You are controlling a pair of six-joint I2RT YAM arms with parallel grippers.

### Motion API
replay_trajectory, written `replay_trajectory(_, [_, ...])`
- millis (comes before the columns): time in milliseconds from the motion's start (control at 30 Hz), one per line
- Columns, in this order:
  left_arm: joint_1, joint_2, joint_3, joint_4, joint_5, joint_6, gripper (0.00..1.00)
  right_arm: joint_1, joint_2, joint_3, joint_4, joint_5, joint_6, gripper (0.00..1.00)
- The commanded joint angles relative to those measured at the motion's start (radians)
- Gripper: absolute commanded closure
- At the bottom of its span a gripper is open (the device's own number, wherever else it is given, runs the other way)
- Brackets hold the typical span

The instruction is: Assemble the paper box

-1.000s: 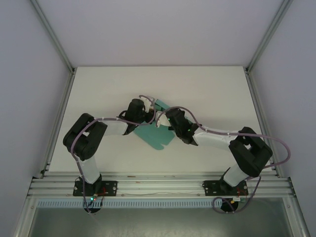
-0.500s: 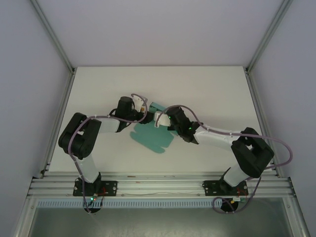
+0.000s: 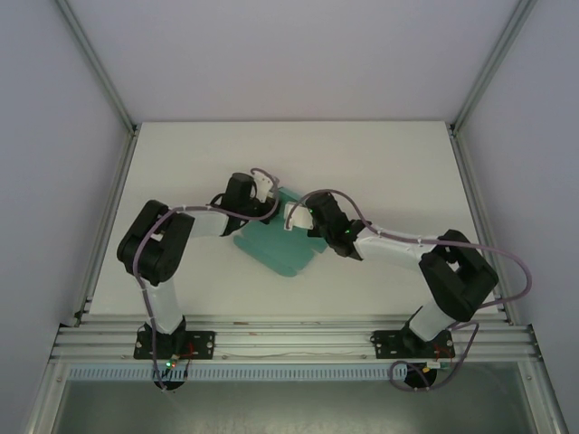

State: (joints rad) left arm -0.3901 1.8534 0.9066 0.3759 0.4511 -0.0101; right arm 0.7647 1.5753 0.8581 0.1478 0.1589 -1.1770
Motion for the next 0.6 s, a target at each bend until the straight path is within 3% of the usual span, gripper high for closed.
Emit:
replay_trajectory(0, [-0.065,-0.013,-0.029,0.017,-0.196,-0.099,0.85,0.024,0.014,-0.024,-0.032,-0.023,0.015,1.0])
replay_trajectory(100, [-0.119,-0.004,-0.027,0.007,-0.371,-0.133,1.0,0.048,0.011,-0.03,0.001,0.005,0.028,1.0])
replay_trajectory(267, [-0.17,0.028,-0.033,-0.014,-0.631,-0.227,1.0,0.073,-0.013,-0.034,-0.005,0.017,0.09,1.0])
replay_trajectory(333, [-0.177,0.032,-0.065,0.028,-0.669,-0.25,1.0,0.075,-0.026,-0.048,-0.002,0.015,0.129,1.0])
replay_trajectory(400, [-0.179,0.021,-0.104,0.089,-0.623,-0.248,1.0,0.074,-0.04,-0.071,0.015,0.017,0.15,1.0])
replay_trajectory(467, [-0.181,-0.005,-0.164,0.191,-0.548,-0.228,1.0,0.073,-0.06,-0.092,0.044,0.019,0.184,0.91])
replay_trajectory(567, [-0.185,-0.048,-0.252,0.337,-0.452,-0.169,1.0,0.067,-0.117,-0.108,0.044,0.002,0.232,0.57])
